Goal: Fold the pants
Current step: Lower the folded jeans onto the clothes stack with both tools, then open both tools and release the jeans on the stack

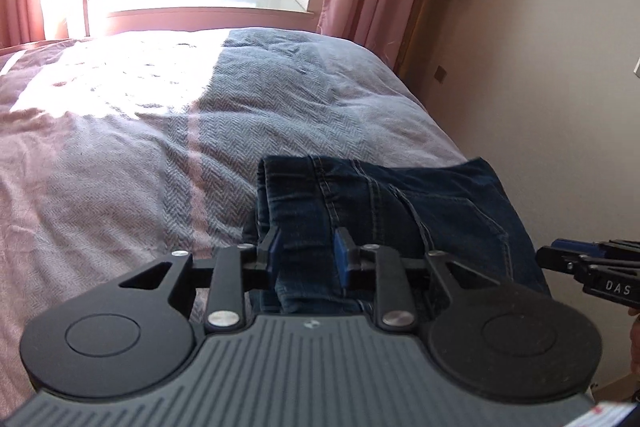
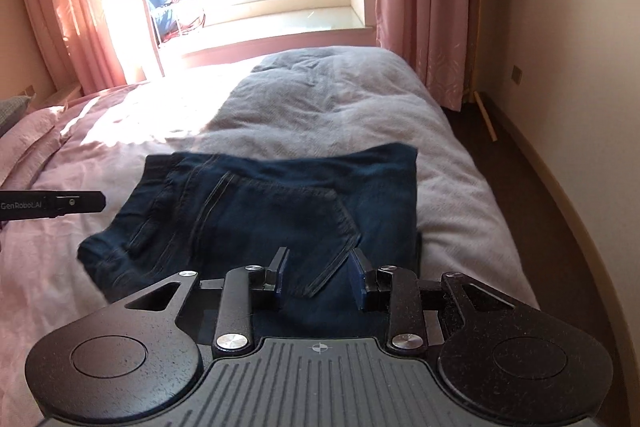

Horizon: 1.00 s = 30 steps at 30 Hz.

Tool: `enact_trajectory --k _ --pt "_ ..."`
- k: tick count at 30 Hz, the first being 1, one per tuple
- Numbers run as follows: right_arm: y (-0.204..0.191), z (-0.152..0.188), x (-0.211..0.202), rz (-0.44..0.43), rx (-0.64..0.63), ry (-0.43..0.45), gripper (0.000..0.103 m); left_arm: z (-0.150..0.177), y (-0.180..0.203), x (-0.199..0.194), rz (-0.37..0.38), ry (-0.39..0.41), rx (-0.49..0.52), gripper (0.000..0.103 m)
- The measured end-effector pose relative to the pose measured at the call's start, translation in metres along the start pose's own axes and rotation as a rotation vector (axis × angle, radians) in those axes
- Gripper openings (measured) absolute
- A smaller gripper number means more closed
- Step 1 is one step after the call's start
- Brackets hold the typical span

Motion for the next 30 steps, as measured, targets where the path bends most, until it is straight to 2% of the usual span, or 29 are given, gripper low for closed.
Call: enact_trajectory --k 3,5,8,10,13,19,24,30 --pt "-0.004 0.027 0.018 0.032 -0.003 -0.079 0.030 0.021 0.009 0.006 -0.036 -0.069 0.042 0.022" --pt "-0.003 0.035 0.030 0.051 -0.017 -0.087 0.030 0.034 0.007 0.019 -0.064 -0.114 0.035 0.024" --pt "-0.004 0.026 0.026 0.068 -0.003 -0.109 0.030 0.038 0.004 0.025 -0.076 -0.148 0.008 0.026" --pt "-0.008 0.015 0.009 0.038 0.021 -0.083 0.030 0.031 0.005 0.015 -0.090 -0.147 0.006 0.026" --pt "-0.015 0.007 -0.020 0.005 0.048 -0.070 0.033 0.022 0.010 -0.015 -0.104 -0.136 0.015 0.027" --pt "-0.037 0.017 -0.080 -0.009 0.054 -0.066 0.044 0.025 0.022 -0.088 -0.143 -0.162 0.000 0.046" --pt "-0.054 0.036 -0.125 -0.024 0.071 -0.079 0.047 0.036 0.039 -0.148 -0.167 -0.170 0.041 0.064" --pt "-0.075 0.055 -0.178 -0.031 0.077 -0.071 0.048 0.047 0.053 -0.211 -0.175 -0.137 0.080 0.072"
Point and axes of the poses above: each gripper's, at about its wrist camera, not at the fingertips, and x roughly the way its jaws point, y to its right, z to its underside, the point moved 9 cm from there along x, roughly the way its jaws point, and after that the axes turned 9 degrees about x, right-handed, at the moved point
